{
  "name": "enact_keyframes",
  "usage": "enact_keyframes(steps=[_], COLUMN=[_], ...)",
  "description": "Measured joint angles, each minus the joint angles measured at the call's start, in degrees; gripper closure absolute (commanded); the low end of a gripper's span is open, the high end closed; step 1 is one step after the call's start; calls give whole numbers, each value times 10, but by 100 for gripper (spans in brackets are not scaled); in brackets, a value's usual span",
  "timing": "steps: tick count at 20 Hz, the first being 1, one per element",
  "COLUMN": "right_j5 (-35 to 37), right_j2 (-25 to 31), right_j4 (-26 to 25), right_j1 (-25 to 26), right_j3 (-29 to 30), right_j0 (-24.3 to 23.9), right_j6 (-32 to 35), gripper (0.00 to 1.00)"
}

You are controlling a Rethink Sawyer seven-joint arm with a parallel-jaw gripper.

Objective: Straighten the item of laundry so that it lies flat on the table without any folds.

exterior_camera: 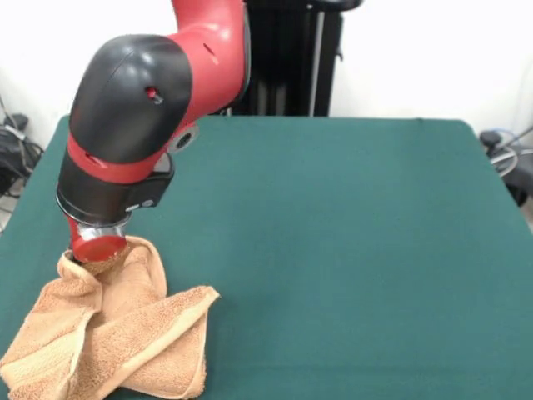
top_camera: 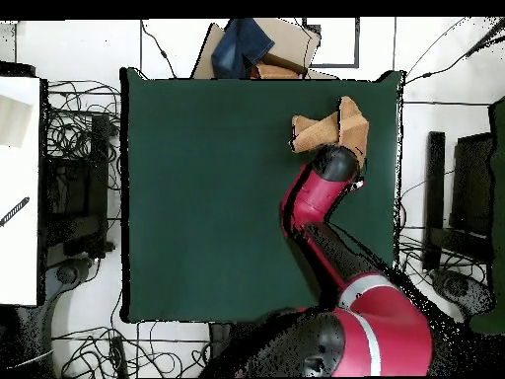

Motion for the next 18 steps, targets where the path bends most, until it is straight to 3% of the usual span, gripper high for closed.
enact_keyframes(steps=[7,13,18], right_j5=[2,2,2], right_j2=[36,49,61], right_j4=[0,2,14], right_j1=[-28,-59,-73], right_j3=[34,61,70], right_j0=[-58,-86,-91], right_j6=[-71,-140,-151], gripper=[100,100,100])
